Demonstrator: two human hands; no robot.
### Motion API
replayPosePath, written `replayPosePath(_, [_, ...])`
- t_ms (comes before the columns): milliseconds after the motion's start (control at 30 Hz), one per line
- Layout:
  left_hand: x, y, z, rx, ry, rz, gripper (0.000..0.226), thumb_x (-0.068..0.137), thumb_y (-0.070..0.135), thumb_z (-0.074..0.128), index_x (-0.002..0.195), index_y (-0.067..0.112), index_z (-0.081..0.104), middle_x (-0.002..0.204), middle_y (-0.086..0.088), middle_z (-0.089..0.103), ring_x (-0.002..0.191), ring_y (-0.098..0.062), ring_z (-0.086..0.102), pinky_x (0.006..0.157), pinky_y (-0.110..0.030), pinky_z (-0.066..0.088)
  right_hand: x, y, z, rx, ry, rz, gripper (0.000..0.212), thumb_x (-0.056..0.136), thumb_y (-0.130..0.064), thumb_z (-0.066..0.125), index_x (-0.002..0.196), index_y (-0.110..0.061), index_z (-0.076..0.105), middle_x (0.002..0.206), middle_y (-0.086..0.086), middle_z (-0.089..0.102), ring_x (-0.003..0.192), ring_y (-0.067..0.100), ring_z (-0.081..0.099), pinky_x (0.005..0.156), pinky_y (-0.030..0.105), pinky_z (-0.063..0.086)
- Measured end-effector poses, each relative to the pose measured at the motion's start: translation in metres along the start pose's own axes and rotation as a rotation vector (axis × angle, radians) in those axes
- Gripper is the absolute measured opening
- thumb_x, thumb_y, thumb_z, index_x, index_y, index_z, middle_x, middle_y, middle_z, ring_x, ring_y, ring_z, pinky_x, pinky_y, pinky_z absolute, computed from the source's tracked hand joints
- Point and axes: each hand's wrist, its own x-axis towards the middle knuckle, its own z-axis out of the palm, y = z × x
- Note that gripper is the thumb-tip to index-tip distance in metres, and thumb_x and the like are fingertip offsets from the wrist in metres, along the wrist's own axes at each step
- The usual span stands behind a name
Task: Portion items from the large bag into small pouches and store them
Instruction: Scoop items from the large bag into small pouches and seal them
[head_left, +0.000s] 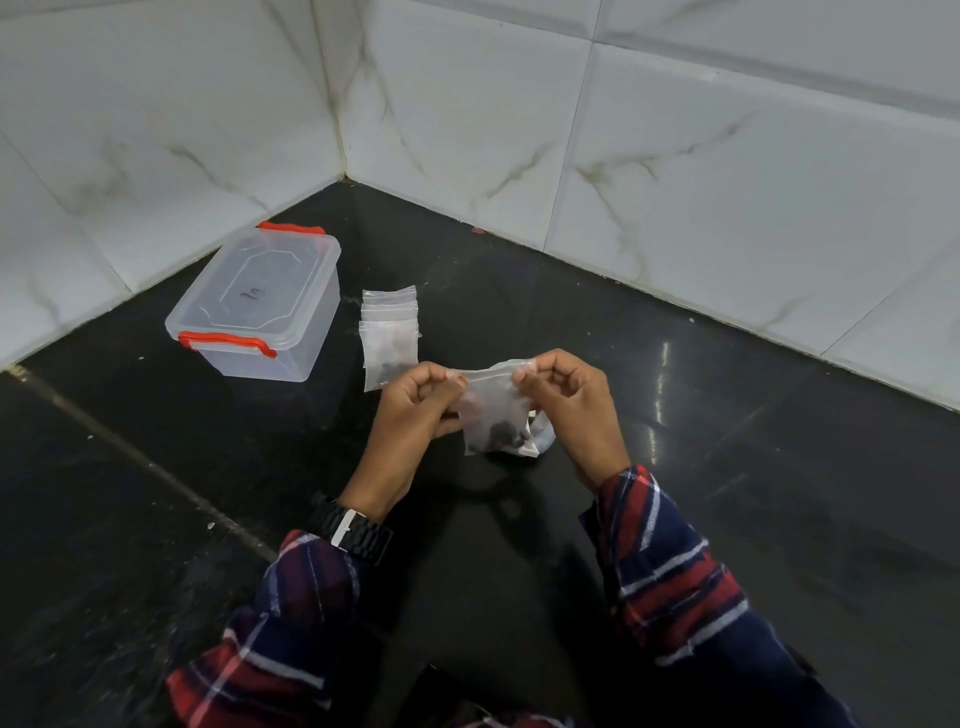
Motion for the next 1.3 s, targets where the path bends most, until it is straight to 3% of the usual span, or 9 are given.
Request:
replayPosePath(233, [0.001,0.003,0.001,0.095,0.000,0.034,0.013,0.093,0.013,0.058,0.096,0.002,0.064,0.089,-0.010,0.067,0.085,-0.015,0.066,0.079,-0.035,0.057,0.002,0.002,0.003,0.005,-0.067,0.054,0.008,0.091,-0.007,0.061,0.087,0.000,0.062,0.080,0.014,0.062,0.074,0.019,0.058,0.067,0.022,0.049])
replayPosePath(333, [0.002,0.002,0.003,0.142,0.016,0.019,0.010,0.094,0.014,0.056,0.093,0.008,0.064,0.081,-0.002,0.066,0.077,-0.008,0.065,0.081,-0.038,0.057,0.001,0.002,0.007,-0.014,-0.080,0.043,0.009,0.089,-0.006,0.063,0.089,0.002,0.065,0.080,0.013,0.066,0.072,0.015,0.062,0.065,0.019,0.051])
replayPosePath(500, [0.002,0.001,0.001,0.169,-0.029,0.025,0.010,0.093,0.010,0.056,0.085,0.008,0.061,0.080,-0.004,0.062,0.082,-0.017,0.062,0.083,-0.044,0.055,0.004,0.002,0.012,-0.076,-0.055,0.011,0.012,0.087,0.000,0.062,0.078,-0.008,0.065,0.073,0.003,0.064,0.066,0.004,0.061,0.062,0.015,0.049])
replayPosePath(667, [0.004,0.001,-0.001,0.314,-0.039,0.142,0.010,0.091,0.012,0.060,0.082,0.012,0.064,0.076,0.002,0.064,0.070,-0.001,0.061,0.068,-0.017,0.052,0.002,0.004,0.017,-0.115,-0.086,0.021,0.008,0.089,-0.003,0.060,0.084,0.001,0.064,0.080,0.013,0.065,0.071,0.010,0.063,0.064,0.019,0.052])
replayPosePath(767, [0.004,0.002,-0.001,0.401,-0.038,0.184,0.012,0.091,0.013,0.060,0.079,0.015,0.063,0.075,0.004,0.062,0.067,0.004,0.059,0.064,-0.013,0.049,0.002,0.006,0.017,-0.115,-0.093,0.023,0.009,0.088,-0.005,0.062,0.083,0.001,0.066,0.088,0.022,0.066,0.077,0.021,0.065,0.068,0.025,0.053])
replayPosePath(867, [0.004,0.002,-0.001,0.480,-0.054,0.225,0.009,0.089,0.015,0.062,0.079,0.016,0.063,0.078,0.002,0.064,0.072,-0.003,0.060,0.067,-0.018,0.051,0.003,0.008,0.019,-0.139,-0.095,0.013,0.010,0.086,-0.011,0.067,0.083,-0.002,0.070,0.089,0.018,0.068,0.083,0.027,0.067,0.070,0.026,0.054])
replayPosePath(1033, [0.002,0.001,-0.006,0.347,-0.002,0.187,0.013,0.086,0.019,0.067,0.095,0.009,0.068,0.089,-0.001,0.072,0.086,-0.011,0.069,0.080,-0.027,0.057,0.003,0.005,0.019,-0.135,-0.073,0.006,0.009,0.087,-0.010,0.066,0.082,-0.002,0.069,0.082,0.009,0.069,0.075,0.013,0.066,0.067,0.022,0.053])
replayPosePath(1200, [0.002,-0.003,-0.006,0.297,0.124,0.151,0.020,0.085,0.026,0.069,0.088,0.006,0.070,0.082,-0.008,0.073,0.081,-0.023,0.071,0.080,-0.046,0.058,0.000,0.005,0.023,-0.083,-0.029,0.000,0.006,0.088,-0.008,0.064,0.085,-0.005,0.068,0.087,0.017,0.070,0.077,0.015,0.066,0.068,0.022,0.053])
replayPosePath(1300, [0.002,-0.001,-0.006,0.234,0.138,0.161,0.014,0.085,0.021,0.070,0.083,0.006,0.071,0.078,-0.011,0.073,0.079,-0.027,0.070,0.079,-0.048,0.057,-0.003,0.006,0.024,0.016,-0.004,0.033,0.012,0.089,-0.009,0.063,0.089,0.003,0.066,0.089,0.023,0.069,0.078,0.020,0.066,0.072,0.028,0.056])
